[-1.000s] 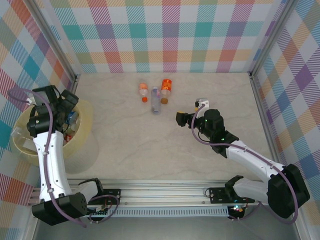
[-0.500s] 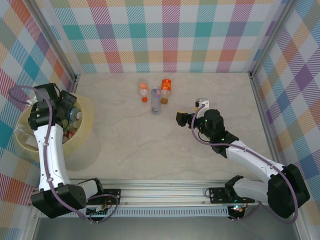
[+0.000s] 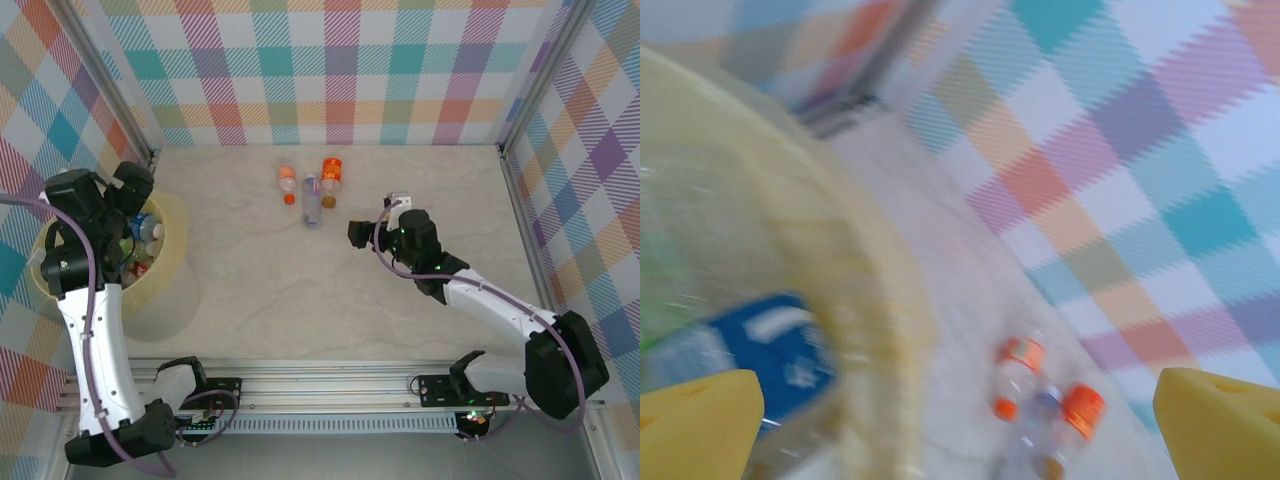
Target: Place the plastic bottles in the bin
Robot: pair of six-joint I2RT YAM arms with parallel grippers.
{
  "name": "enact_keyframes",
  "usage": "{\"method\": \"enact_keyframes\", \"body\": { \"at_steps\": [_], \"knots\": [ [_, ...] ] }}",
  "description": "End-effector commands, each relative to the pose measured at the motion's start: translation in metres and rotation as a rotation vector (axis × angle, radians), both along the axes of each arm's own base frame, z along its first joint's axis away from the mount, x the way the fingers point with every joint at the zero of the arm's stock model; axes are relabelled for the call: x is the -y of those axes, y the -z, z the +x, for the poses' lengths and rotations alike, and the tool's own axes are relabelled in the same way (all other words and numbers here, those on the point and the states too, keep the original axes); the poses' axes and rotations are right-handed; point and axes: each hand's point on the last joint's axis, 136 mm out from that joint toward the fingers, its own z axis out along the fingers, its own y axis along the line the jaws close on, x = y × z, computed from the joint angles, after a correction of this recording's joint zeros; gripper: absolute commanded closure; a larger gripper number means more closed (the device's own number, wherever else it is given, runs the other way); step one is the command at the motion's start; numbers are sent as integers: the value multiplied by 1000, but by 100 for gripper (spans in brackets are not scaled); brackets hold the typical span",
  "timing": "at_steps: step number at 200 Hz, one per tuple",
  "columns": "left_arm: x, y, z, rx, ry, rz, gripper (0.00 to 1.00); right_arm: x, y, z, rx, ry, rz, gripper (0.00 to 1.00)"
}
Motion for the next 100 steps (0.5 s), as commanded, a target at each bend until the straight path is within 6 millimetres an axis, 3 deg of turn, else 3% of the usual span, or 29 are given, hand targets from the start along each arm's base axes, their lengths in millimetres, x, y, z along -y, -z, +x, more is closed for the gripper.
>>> {"method": "enact_keyframes", "body": {
  "at_steps": [1,13,53,100],
  "knots": [
    [44,-15,15,43,179,22,0,2,-3,11,-56,65,33,0],
    [61,-16,19,39,223,58,0,2,4,14,-91,85,40,0],
    [124,-5,43,27,401,82,0,-26,24,19,-229,-8,39,0],
    [189,25,64,-1,621,22,0,-62,73,42,-484,-30,-8,3]
  ]
}}
